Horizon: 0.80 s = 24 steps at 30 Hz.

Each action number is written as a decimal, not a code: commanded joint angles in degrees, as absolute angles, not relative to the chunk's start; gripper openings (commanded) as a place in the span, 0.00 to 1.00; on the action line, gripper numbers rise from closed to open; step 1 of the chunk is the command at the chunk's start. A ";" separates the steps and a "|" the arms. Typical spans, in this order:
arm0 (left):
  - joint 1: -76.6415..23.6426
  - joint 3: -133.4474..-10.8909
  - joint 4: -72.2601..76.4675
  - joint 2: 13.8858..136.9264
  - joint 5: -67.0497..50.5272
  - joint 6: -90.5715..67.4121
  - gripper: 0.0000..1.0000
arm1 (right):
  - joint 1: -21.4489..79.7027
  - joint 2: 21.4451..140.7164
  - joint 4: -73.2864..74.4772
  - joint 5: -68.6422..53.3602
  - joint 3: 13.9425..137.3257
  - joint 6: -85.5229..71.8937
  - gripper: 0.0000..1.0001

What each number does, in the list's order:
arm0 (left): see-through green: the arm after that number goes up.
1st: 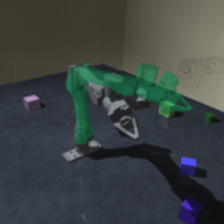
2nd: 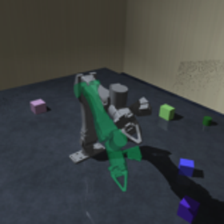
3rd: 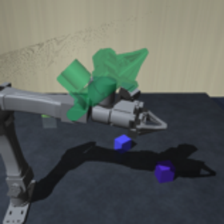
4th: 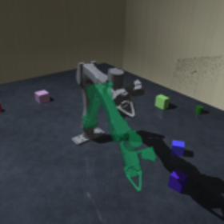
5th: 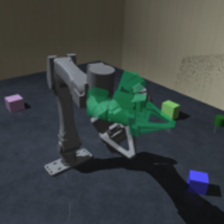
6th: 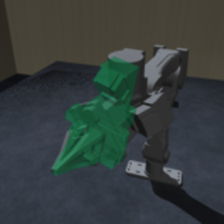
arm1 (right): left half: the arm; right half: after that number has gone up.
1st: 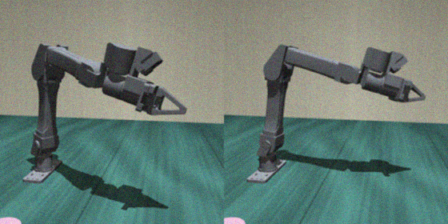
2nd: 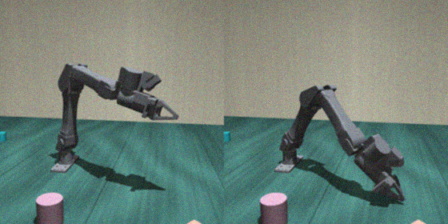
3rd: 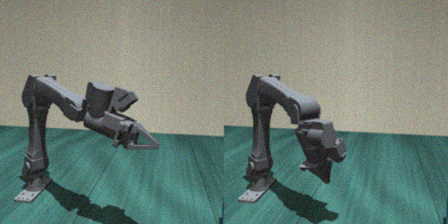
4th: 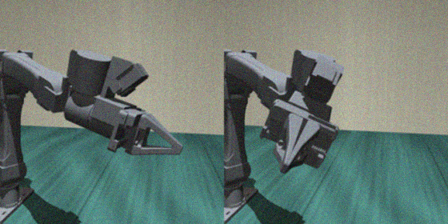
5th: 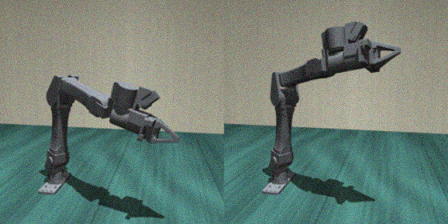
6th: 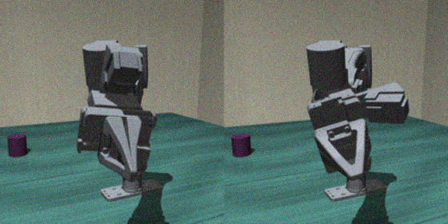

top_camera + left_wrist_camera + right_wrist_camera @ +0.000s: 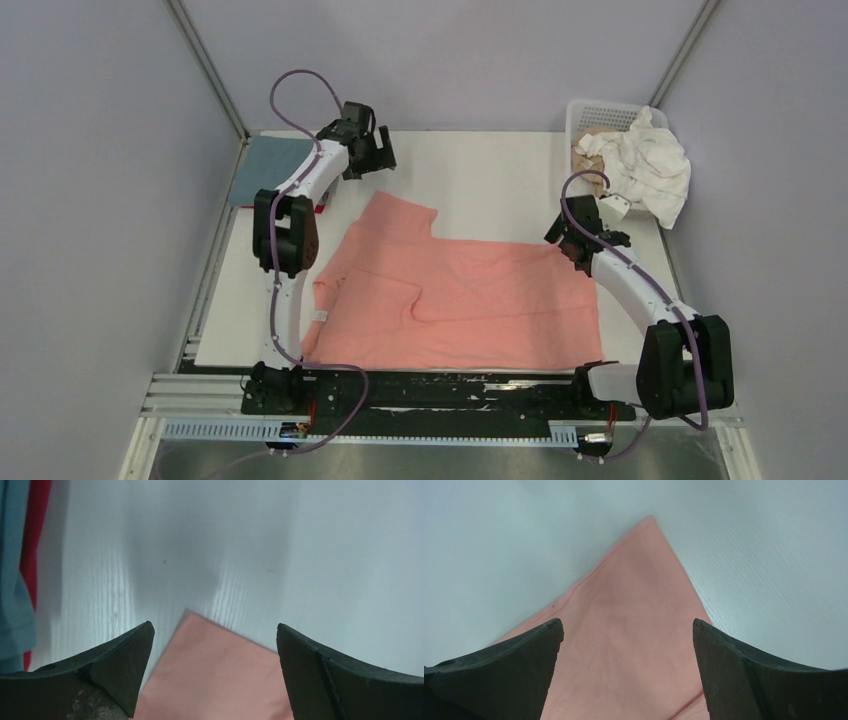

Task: Fold and stack the t-shirts
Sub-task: Grab the side of the flattened tshirt furthest away from the robot with both arms

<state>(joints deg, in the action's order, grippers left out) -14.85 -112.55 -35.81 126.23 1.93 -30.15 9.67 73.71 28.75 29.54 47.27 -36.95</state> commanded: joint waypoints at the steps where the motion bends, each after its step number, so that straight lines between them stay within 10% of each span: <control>1: -14.14 -123.67 -42.42 135.42 -2.18 -26.61 1.00 | 9.45 74.61 26.44 32.10 49.12 -34.46 1.00; 14: -15.99 -118.44 -43.21 138.11 -5.42 -28.63 0.92 | 9.40 76.26 25.10 29.87 48.98 -34.24 1.00; 24: -20.07 -117.35 -50.30 138.42 6.31 -29.45 0.50 | 9.40 76.75 24.77 29.83 49.23 -34.69 1.00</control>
<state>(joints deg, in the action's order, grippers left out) -17.96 -119.33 -42.06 138.30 4.73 -27.94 9.56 76.07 27.03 29.45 47.29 -35.24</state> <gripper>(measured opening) 0.597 0.998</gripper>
